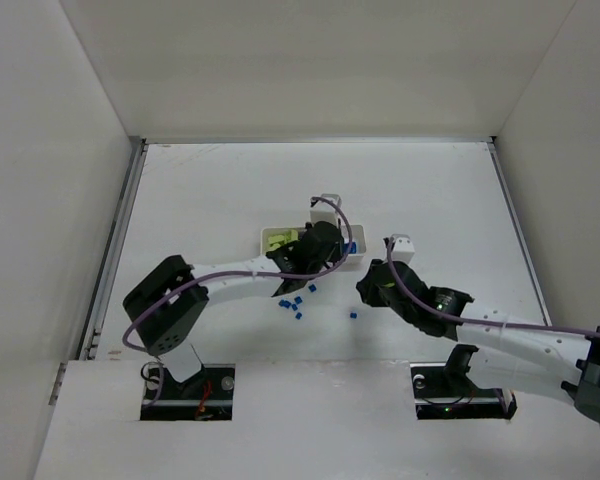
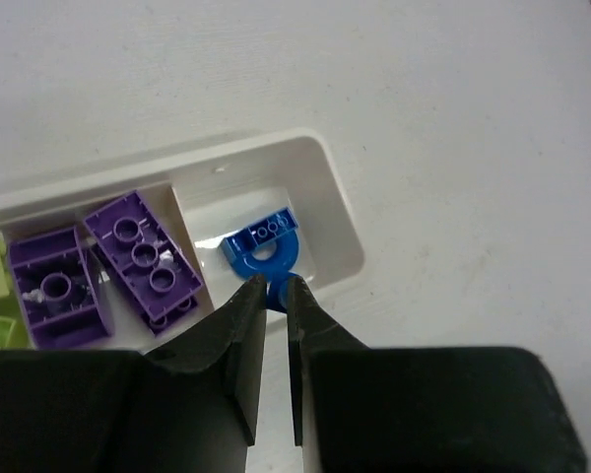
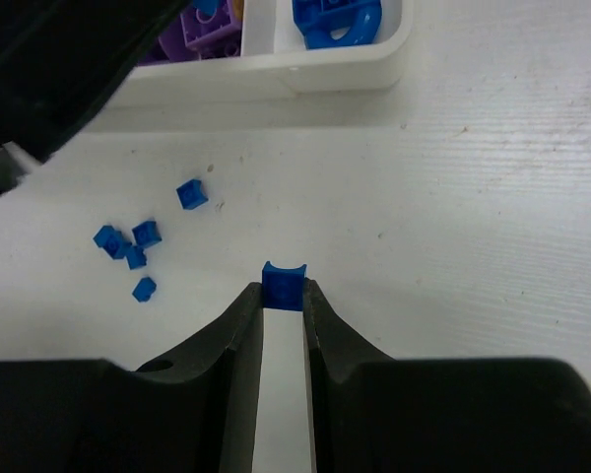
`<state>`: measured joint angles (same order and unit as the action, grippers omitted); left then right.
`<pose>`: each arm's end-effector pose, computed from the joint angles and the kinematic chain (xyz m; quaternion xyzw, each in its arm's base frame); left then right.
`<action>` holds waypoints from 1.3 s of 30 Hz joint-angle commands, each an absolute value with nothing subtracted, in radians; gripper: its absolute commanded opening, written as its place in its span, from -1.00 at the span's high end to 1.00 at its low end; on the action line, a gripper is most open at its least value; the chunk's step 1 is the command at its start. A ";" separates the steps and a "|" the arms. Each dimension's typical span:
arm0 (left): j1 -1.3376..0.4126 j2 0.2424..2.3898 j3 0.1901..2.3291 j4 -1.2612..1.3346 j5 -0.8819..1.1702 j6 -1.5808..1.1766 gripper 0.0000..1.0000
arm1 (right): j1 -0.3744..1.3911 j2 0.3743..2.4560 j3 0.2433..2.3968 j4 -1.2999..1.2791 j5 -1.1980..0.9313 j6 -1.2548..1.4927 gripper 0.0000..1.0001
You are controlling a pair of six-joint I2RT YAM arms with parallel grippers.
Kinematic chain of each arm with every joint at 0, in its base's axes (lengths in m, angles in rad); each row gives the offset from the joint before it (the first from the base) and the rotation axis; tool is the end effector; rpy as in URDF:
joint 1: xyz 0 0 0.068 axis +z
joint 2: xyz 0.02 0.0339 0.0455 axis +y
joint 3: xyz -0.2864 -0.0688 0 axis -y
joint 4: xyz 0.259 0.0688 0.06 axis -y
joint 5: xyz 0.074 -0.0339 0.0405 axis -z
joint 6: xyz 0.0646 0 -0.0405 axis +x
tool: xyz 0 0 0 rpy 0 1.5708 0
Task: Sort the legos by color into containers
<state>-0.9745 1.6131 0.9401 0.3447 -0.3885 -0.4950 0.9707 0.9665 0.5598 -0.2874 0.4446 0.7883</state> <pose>0.2441 -0.3161 0.2420 0.0803 0.8017 -0.2664 0.5290 0.1475 0.1664 0.2172 0.0128 0.8880 0.1917 0.4177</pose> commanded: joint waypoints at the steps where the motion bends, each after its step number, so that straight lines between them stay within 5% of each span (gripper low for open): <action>1: -0.941 1.676 1.021 0.394 -0.368 -0.453 0.79 | 0.943 0.971 0.566 -0.196 0.454 0.743 0.55; 11: -0.904 1.614 0.987 0.399 -0.351 -0.465 0.36 | 0.841 1.071 0.612 -0.091 0.413 0.672 0.55; 25: -0.993 1.099 0.502 0.146 -0.541 -0.586 0.38 | 0.734 1.387 0.854 0.006 0.397 0.522 0.48; 33: -1.029 0.999 0.381 -0.005 -0.571 -0.707 0.39 | 0.735 1.405 0.874 0.005 0.433 0.518 -0.12; 39: -1.055 1.064 0.380 0.014 -0.554 -0.715 0.40 | 0.810 1.299 0.770 -0.011 0.434 0.551 0.07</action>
